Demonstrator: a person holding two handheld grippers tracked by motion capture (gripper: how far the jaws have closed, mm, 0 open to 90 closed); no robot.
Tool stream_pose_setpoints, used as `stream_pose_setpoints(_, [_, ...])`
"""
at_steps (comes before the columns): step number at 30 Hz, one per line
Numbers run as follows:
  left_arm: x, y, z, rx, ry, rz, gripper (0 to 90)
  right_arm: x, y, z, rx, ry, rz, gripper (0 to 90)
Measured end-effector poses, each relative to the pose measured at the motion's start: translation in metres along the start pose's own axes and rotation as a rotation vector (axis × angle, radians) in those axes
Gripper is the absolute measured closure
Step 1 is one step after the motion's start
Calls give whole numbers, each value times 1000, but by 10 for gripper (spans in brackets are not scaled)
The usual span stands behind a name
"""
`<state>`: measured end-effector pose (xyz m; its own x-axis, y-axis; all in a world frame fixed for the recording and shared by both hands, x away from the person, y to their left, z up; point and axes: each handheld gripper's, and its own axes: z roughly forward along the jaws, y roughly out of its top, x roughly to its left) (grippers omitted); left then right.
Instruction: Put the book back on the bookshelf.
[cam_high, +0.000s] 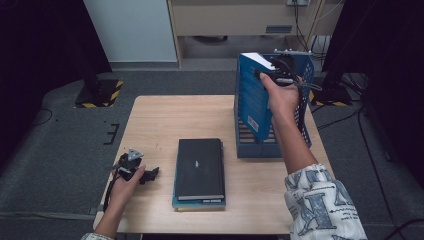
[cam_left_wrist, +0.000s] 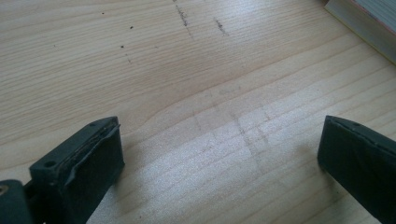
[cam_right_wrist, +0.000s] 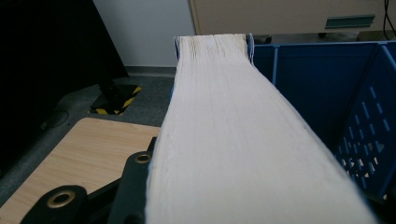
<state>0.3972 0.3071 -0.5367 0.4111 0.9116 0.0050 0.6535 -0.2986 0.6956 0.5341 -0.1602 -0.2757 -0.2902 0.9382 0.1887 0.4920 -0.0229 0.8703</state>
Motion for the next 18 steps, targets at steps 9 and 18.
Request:
stream_pose_setpoints(9, [-1,0,0,-2,-5,6,0,3,-5,11,-5,-27,5,600])
stream_pose_setpoints(18, [-1,0,0,-1,-11,11,0,4,-14,18,-17,-45,6,600])
